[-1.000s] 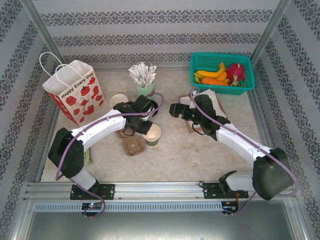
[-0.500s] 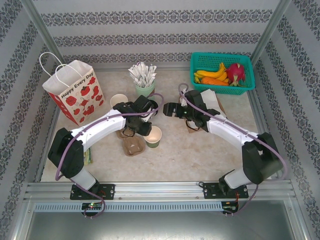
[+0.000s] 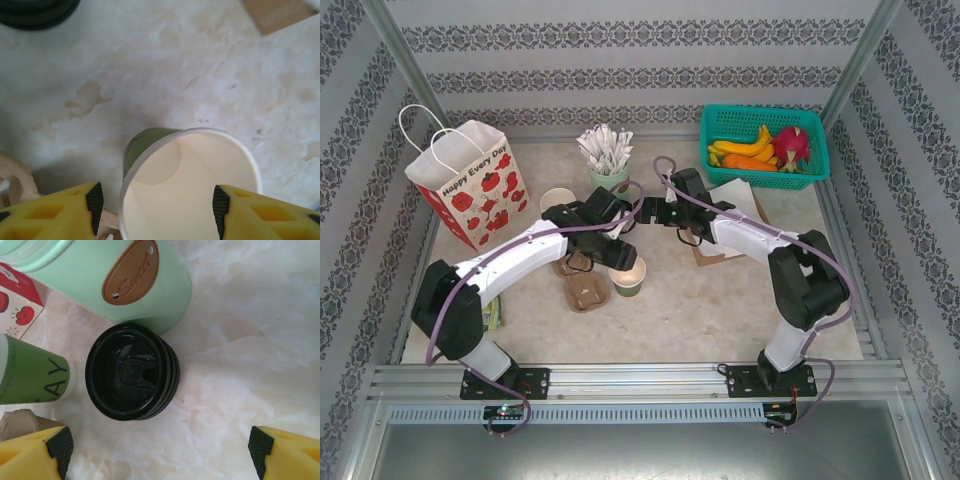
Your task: Pack the takeout coffee
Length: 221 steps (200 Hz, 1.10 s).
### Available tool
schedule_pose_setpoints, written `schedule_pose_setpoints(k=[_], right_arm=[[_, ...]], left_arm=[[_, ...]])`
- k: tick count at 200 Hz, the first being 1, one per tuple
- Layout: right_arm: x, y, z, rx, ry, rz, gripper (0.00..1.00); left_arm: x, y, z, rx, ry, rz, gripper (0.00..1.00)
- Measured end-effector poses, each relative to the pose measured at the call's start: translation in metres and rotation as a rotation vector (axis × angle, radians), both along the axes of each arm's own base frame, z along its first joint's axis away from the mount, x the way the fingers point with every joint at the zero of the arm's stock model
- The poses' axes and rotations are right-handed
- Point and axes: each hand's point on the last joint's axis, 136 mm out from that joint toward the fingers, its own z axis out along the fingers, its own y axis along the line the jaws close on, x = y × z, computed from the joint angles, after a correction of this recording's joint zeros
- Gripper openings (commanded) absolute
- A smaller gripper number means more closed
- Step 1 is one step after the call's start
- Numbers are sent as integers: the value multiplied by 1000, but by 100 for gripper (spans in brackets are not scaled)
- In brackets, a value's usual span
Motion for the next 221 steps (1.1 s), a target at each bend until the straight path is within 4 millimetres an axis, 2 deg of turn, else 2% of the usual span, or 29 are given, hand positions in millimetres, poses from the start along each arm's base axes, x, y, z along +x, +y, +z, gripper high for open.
schedule_pose_setpoints(k=[10, 23, 56, 70, 78, 98, 131, 180, 221], right_arm=[[3, 3, -6, -4, 9, 1, 92], [9, 6, -14, -10, 20, 2, 91], [23, 14, -26, -17, 33, 3, 82], [28, 17, -28, -18, 35, 3, 78], [31, 20, -29, -18, 33, 7, 71], [37, 29, -32, -20, 34, 21, 61], [42, 41, -41, -29, 48, 45, 50], [44, 45, -56, -62, 73, 53, 44], [46, 46, -57, -84, 72, 46, 40]], left_arm=[[3, 1, 14, -29, -41, 20, 81], [7, 4, 32, -71, -102, 61, 100], [13, 24, 75, -179, -261, 233, 100], [16, 42, 86, -204, -320, 356, 100], [17, 53, 89, -212, -345, 431, 99], [18, 80, 92, -233, -390, 607, 99], [16, 105, 84, -281, -452, 729, 99], [18, 115, 88, -267, -493, 757, 99], [19, 121, 89, -248, -511, 785, 99]])
